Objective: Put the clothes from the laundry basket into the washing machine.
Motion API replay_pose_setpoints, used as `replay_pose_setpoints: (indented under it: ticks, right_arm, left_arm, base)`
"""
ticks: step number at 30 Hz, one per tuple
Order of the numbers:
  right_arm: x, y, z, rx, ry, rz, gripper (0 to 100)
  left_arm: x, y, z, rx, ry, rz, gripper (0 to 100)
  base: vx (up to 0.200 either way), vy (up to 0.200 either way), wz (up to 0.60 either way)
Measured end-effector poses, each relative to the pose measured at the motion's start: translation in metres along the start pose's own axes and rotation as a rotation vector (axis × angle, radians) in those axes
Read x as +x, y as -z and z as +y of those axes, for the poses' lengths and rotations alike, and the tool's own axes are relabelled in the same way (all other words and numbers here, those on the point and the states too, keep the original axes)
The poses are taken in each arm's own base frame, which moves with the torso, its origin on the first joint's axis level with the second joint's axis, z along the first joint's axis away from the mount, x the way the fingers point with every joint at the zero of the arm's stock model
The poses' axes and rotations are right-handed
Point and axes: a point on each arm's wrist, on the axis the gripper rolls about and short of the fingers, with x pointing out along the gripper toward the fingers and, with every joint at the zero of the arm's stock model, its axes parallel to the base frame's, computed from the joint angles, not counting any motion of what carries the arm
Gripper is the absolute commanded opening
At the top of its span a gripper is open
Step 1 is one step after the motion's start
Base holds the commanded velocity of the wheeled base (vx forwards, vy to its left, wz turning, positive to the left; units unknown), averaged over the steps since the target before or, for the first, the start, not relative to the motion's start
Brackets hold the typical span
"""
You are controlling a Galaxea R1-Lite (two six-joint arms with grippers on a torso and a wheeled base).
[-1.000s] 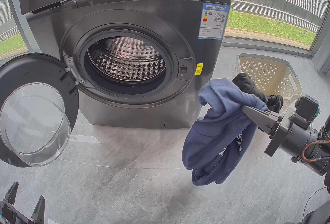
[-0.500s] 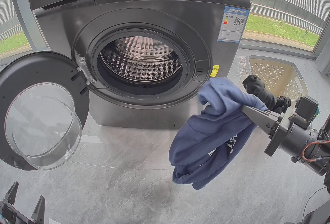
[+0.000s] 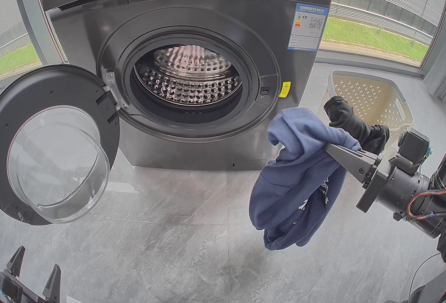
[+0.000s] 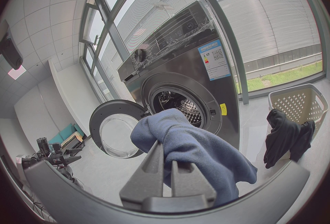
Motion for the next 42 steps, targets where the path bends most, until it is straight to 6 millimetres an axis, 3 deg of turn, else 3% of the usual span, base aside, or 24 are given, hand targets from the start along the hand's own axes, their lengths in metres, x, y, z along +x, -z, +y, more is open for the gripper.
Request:
replay_pose_setpoints:
  ticks: [15, 42]
  right_arm:
    - [0.0002, 0.0, -0.0006, 0.002, 0.003, 0.0, 0]
    - [0.0015, 0.0033, -0.0013, 0.004, 0.006, 0.013, 0]
  left_arm:
    - [0.0, 0.0, 0.0, 0.0, 0.0, 0.0, 100]
    - [0.0, -0.0001, 0.0, 0.001, -0.001, 0.0, 100]
  base:
    - [0.0, 0.2, 0.0]
    - [0.0, 0.0, 0.0]
